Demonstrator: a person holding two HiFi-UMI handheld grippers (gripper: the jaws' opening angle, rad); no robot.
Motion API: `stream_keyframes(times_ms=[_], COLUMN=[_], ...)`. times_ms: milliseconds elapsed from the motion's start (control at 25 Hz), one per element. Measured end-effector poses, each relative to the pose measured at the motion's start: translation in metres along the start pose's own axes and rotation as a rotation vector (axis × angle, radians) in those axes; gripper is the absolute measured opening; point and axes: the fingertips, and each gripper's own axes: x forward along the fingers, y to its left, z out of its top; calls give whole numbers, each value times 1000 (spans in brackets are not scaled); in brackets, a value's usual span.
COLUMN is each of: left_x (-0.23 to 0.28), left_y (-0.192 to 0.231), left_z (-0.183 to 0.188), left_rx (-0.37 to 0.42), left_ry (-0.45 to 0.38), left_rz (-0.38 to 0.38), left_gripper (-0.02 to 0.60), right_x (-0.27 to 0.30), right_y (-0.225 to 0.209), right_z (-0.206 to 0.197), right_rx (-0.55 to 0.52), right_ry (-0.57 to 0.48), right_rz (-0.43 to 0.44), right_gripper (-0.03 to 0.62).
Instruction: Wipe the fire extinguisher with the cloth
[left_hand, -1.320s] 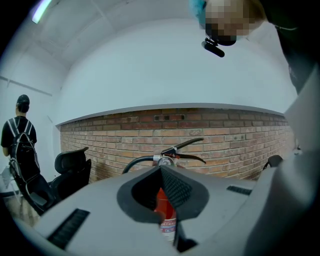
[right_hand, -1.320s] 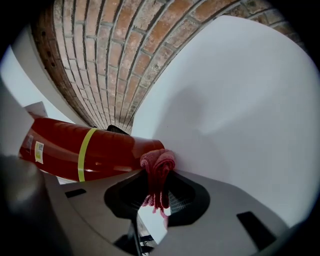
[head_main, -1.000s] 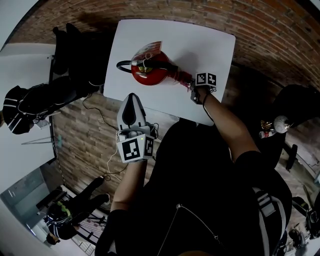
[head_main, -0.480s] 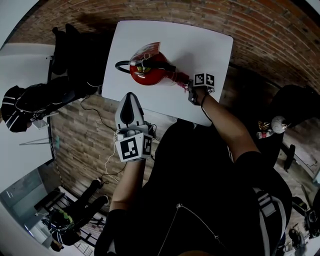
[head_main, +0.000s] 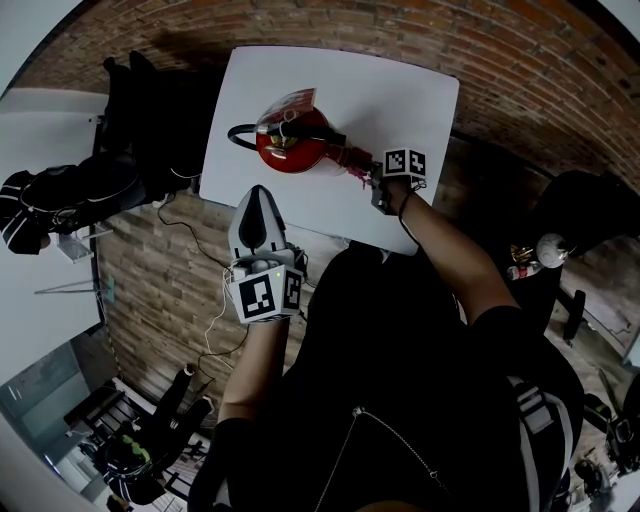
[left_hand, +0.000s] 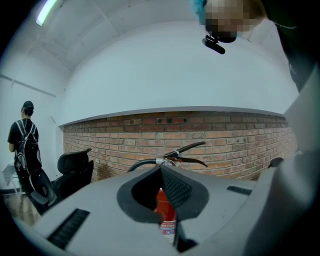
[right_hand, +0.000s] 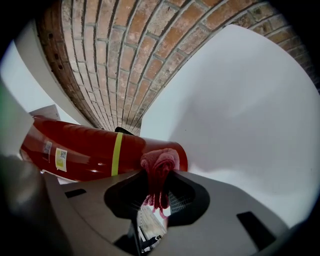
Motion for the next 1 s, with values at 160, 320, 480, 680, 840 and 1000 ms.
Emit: stream_keyframes(times_ms=[160, 320, 480, 680, 840, 1000], left_x=[1, 3, 6, 7, 7, 8], left_y=[-2, -6, -8, -9, -10, -12], left_z=[0, 0, 1, 2, 2, 5], left_rx=[-9, -13, -16, -22, -24, -27], left_ry=[-5, -7, -9, -16, -20, -26], left_rz=[-3, -5, -13, -11, -10, -14], left_gripper=[11, 11, 11, 11, 11, 11], right_x=[-7, -14, -20, -27, -31, -34], right_y=[12, 23, 35, 46, 54, 59], right_z=[0, 0, 3, 3, 3, 3], right_rx=[6, 4, 6, 8, 4, 4], right_ry=[-6, -8, -14, -13, -11, -6], right_rz=[18, 40, 56, 63, 62, 53], right_gripper=[104, 104, 104, 104, 104, 104])
